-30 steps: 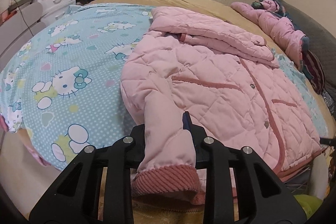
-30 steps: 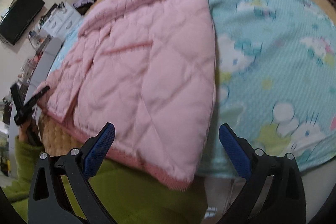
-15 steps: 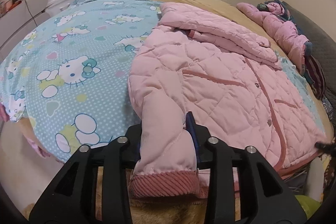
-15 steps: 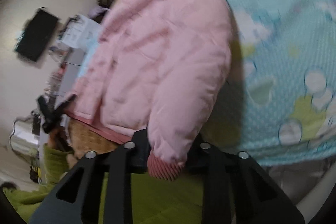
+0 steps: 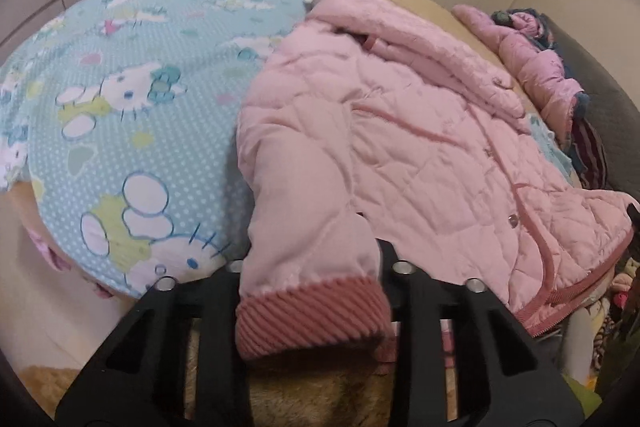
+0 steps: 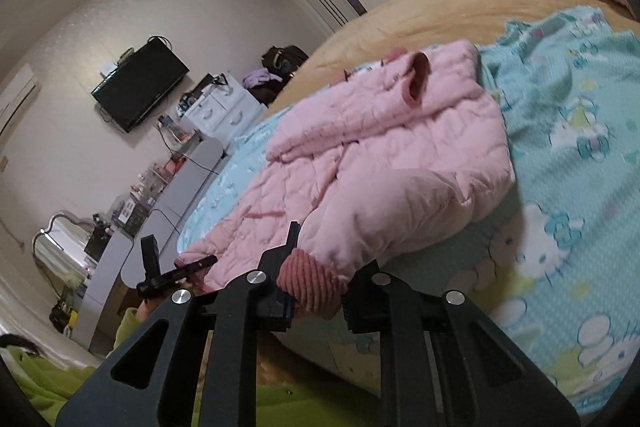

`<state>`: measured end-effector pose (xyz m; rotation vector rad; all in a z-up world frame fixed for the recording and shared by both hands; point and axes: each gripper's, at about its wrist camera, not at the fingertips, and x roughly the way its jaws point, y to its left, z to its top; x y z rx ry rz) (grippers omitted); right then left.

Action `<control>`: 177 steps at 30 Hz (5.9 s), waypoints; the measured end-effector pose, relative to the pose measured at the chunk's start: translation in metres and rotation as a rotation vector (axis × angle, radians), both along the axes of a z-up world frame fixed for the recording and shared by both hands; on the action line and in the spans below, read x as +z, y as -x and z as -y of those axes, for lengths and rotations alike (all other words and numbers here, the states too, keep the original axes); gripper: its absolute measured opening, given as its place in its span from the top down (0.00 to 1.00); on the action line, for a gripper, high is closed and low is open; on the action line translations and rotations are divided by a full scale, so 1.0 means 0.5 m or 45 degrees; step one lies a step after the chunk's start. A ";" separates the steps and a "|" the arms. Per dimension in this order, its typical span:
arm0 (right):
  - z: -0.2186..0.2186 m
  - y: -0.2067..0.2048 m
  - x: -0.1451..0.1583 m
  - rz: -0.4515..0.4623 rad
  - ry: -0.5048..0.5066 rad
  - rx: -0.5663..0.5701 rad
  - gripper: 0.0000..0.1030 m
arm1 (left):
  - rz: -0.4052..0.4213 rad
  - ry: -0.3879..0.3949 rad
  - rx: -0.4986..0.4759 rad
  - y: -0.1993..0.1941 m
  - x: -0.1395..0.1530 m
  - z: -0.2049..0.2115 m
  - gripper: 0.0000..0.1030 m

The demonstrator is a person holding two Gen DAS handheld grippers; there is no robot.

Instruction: Fold large clothes

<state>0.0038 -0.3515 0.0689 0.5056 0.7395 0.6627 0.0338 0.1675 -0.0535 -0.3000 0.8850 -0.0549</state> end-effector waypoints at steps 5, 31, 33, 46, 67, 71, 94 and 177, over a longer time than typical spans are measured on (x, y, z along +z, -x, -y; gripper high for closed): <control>0.005 -0.013 0.007 0.041 -0.041 -0.022 0.84 | 0.084 -0.054 -0.017 -0.010 0.040 0.022 0.89; 0.049 -0.162 0.099 0.255 -0.109 -0.151 0.85 | 0.383 -0.212 -0.038 -0.182 0.269 0.097 0.90; 0.052 -0.173 0.101 0.260 -0.115 -0.158 0.85 | 0.395 -0.218 -0.045 -0.198 0.278 0.102 0.90; 0.067 -0.244 0.104 0.269 -0.118 -0.234 0.85 | 0.429 -0.231 -0.059 -0.265 0.310 0.109 0.90; 0.061 -0.372 0.100 0.268 -0.018 -0.347 0.85 | 0.412 -0.267 -0.028 -0.388 0.322 0.114 0.89; 0.060 -0.404 0.107 0.279 -0.010 -0.370 0.85 | 0.413 -0.272 -0.023 -0.422 0.326 0.115 0.89; 0.044 -0.636 0.074 0.203 0.147 -0.498 0.85 | 0.459 -0.178 0.114 -0.605 0.269 0.101 0.84; -0.029 -0.749 -0.123 0.005 0.584 -0.474 0.79 | 0.260 -0.095 0.060 -0.684 0.066 0.023 0.82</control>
